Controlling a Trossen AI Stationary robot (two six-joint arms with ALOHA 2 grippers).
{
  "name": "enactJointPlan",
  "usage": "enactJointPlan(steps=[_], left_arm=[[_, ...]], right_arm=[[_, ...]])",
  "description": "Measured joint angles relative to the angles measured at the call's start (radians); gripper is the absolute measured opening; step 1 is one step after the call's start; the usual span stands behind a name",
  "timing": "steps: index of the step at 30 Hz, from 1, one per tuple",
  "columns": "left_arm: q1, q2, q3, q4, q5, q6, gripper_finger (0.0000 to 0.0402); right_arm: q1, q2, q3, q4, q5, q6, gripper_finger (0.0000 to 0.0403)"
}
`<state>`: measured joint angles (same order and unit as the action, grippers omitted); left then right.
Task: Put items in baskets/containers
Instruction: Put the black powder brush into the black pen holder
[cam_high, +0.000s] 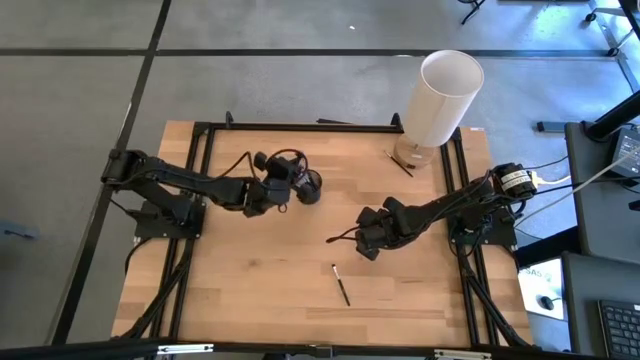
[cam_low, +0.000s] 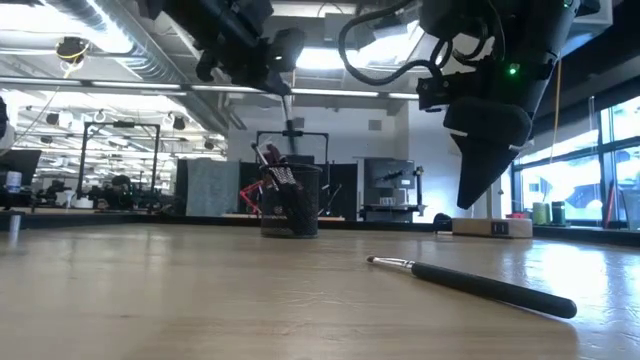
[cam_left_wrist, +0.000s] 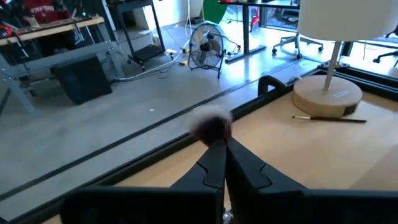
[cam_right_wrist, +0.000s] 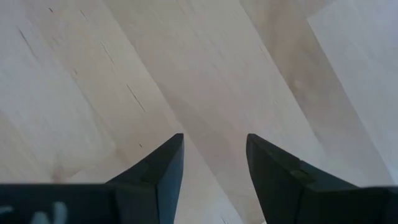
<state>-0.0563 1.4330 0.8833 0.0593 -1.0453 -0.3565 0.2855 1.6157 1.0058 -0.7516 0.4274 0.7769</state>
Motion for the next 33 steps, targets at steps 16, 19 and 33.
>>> enactJointPlan(steps=[16,19,33], left_arm=[[-0.009,0.108,0.000,-0.085,0.068,-0.165,0.0004],[-0.009,0.123,0.000,-0.097,0.107,-0.168,0.0004],[-0.010,0.081,0.000,-0.122,0.123,-0.087,0.0041]], right_arm=[[-0.036,-0.038,0.000,-0.103,0.083,0.000,0.0173],[-0.114,-0.083,0.000,-0.176,0.130,-0.043,0.0173],[-0.580,0.022,0.000,0.107,0.112,-0.588,0.0173]])
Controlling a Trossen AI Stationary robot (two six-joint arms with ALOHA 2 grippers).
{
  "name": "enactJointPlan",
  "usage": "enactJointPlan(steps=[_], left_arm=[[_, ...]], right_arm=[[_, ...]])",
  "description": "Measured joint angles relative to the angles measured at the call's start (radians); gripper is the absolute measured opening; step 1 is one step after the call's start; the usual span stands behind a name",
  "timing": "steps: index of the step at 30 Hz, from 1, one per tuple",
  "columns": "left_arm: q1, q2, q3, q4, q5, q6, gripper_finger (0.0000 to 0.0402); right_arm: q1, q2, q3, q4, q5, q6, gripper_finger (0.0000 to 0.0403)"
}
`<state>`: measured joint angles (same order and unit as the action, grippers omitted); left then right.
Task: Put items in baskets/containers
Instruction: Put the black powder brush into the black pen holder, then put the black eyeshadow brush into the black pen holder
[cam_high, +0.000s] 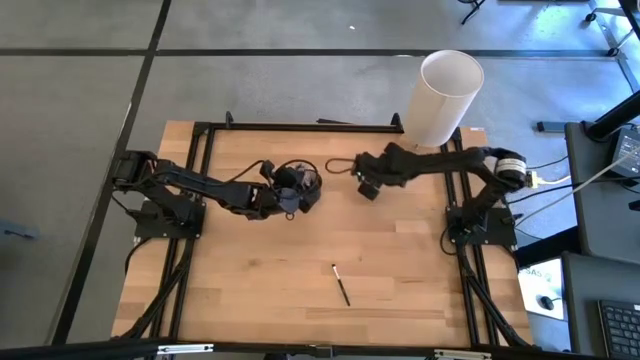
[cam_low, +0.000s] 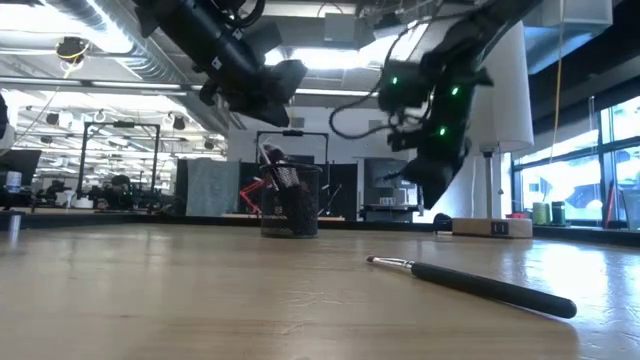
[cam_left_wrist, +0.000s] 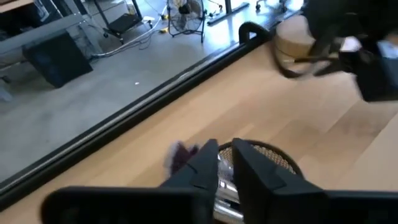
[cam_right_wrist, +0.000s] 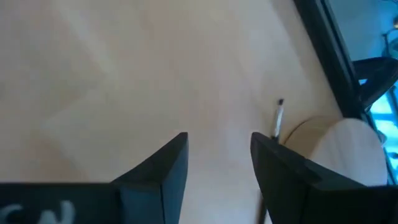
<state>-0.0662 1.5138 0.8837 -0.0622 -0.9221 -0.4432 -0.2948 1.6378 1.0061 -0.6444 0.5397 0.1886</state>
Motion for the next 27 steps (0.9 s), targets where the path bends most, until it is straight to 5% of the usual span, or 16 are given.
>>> enactJointPlan(steps=[10,27], left_arm=[[0.000,-0.004,0.000,-0.040,0.001,-0.003,0.0149],[0.003,-0.004,0.000,-0.052,0.048,0.012,0.0162]], right_arm=[[-0.169,0.129,0.023,0.057,0.030,-0.134,0.0173],[-0.268,0.394,0.349,-0.230,0.034,-0.159,0.0173]])
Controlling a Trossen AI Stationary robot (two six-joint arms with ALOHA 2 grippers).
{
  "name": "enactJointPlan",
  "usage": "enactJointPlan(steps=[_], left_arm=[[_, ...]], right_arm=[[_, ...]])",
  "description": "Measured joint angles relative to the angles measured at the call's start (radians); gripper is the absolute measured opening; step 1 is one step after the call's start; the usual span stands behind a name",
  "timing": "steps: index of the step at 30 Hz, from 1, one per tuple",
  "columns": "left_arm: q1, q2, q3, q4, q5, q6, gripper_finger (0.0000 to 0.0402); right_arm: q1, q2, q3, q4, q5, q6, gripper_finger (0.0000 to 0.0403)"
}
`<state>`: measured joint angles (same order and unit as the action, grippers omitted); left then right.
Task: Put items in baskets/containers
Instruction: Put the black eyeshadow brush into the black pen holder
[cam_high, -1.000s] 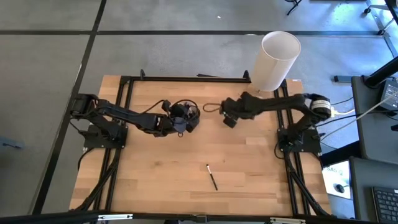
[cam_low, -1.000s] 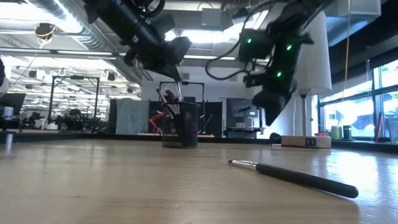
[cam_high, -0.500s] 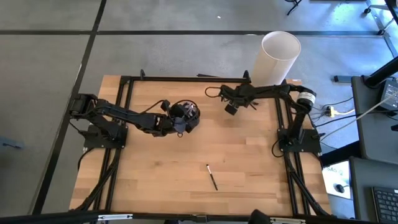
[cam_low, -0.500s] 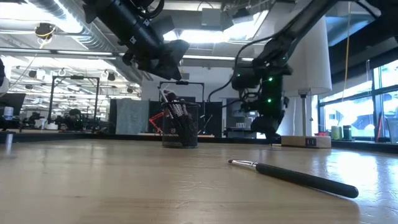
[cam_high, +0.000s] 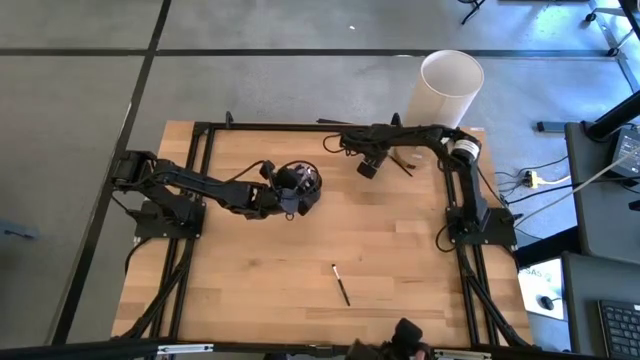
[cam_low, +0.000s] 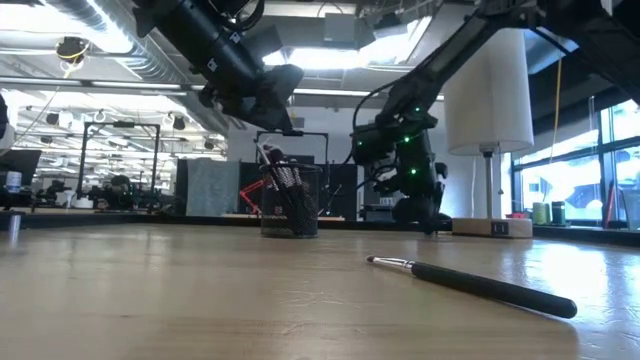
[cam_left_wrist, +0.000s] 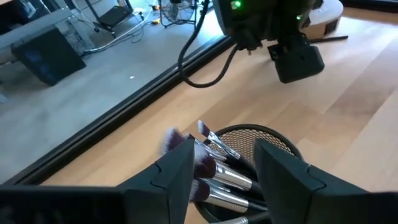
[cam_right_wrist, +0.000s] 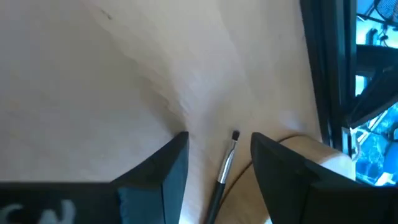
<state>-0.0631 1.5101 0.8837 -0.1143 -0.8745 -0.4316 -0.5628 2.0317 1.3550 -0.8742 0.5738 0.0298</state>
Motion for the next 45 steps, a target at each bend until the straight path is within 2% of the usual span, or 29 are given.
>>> enactJointPlan(steps=[5,10,27,31,35,38,45], left_arm=[[0.000,0.000,0.000,-0.010,0.005,0.000,0.0162],[0.000,0.000,0.000,-0.018,0.010,-0.002,0.0162],[0.020,0.000,0.000,-0.018,0.030,0.000,0.0164],[0.020,0.000,0.000,-0.018,0.032,0.000,0.0162],[0.020,0.000,0.000,-0.018,0.032,0.000,0.0159],[0.020,0.000,0.000,-0.017,0.032,0.000,0.0160],[0.020,0.000,0.000,-0.017,0.032,0.000,0.0160]], right_arm=[[-0.011,0.004,0.015,-0.013,-0.014,-0.124,0.0173],[-0.070,-0.001,0.021,-0.013,-0.163,-0.237,0.0173],[-0.230,0.001,0.019,-0.076,-0.448,-0.379,0.0168],[-0.241,0.001,0.017,-0.069,-0.527,-0.396,0.0134],[-0.240,0.002,0.014,-0.056,-0.607,-0.385,0.0062],[-0.223,0.002,0.013,-0.045,-0.603,-0.363,0.0014],[-0.174,0.002,0.014,-0.047,-0.556,-0.270,0.0011]])
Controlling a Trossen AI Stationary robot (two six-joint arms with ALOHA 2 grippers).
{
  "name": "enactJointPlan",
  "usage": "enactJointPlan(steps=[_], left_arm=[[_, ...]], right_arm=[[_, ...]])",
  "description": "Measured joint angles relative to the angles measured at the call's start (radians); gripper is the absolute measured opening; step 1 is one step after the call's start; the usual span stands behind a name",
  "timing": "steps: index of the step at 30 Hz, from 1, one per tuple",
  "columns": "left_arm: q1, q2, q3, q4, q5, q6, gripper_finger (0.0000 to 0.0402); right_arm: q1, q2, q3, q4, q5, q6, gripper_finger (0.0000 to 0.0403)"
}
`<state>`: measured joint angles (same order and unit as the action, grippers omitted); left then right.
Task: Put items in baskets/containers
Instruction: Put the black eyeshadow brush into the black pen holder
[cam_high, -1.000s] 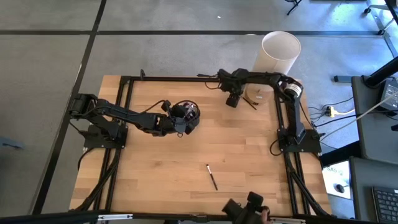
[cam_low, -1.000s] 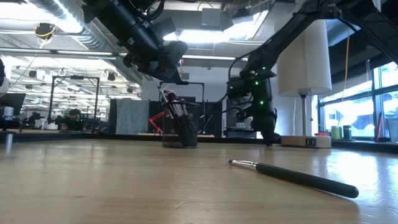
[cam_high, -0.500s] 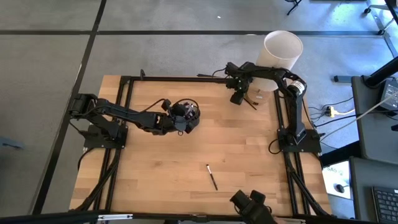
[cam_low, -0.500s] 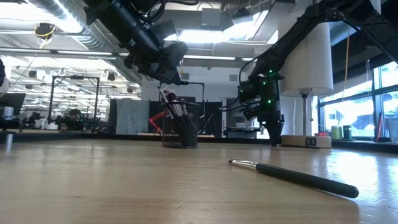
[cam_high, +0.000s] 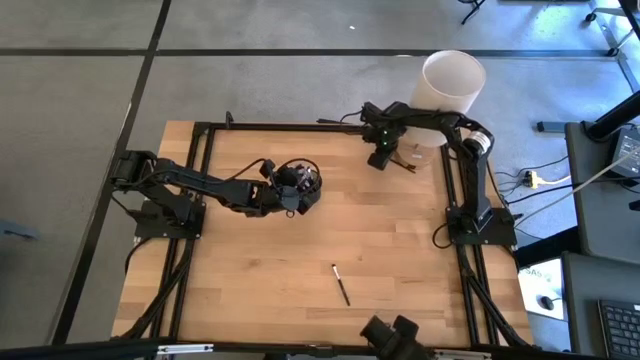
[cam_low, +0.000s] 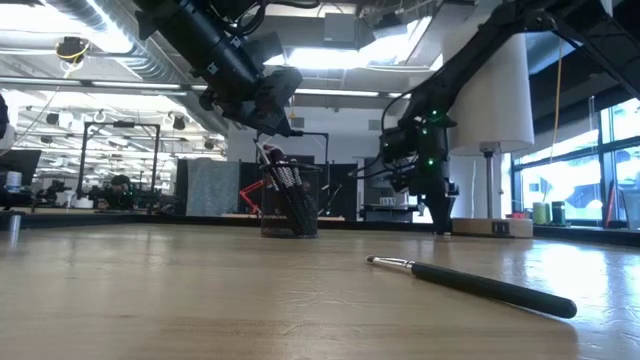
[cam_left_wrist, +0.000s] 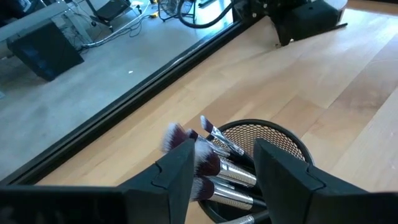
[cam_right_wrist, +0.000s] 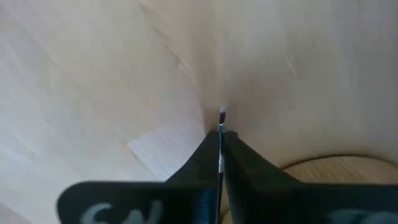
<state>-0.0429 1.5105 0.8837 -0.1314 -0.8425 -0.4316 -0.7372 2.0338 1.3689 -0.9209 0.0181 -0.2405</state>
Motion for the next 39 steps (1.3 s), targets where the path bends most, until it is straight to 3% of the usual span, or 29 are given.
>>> enactJointPlan(steps=[6,11,21,28,34,39], left_arm=[[0.000,0.000,0.000,0.000,0.000,0.000,0.0157],[0.000,0.000,0.000,0.000,0.000,0.000,0.0156],[-0.003,0.000,0.000,-0.003,0.064,0.000,0.0155],[-0.042,-0.017,0.000,-0.057,0.074,-0.002,0.0155],[-0.093,-0.070,-0.001,-0.105,0.002,-0.028,0.0155],[-0.132,-0.124,-0.001,-0.107,-0.040,-0.040,0.0155]], right_arm=[[0.078,0.000,0.001,0.001,0.002,0.034,0.0005],[0.153,0.000,0.019,-0.003,-0.074,0.082,0.0005],[0.294,-0.022,0.154,0.070,-0.139,0.307,0.0003],[0.324,-0.128,0.156,0.113,-0.127,0.356,0.0004],[0.364,-0.242,0.134,0.153,-0.121,0.373,0.0004],[0.401,-0.265,0.127,0.184,0.028,0.357,0.0005]])
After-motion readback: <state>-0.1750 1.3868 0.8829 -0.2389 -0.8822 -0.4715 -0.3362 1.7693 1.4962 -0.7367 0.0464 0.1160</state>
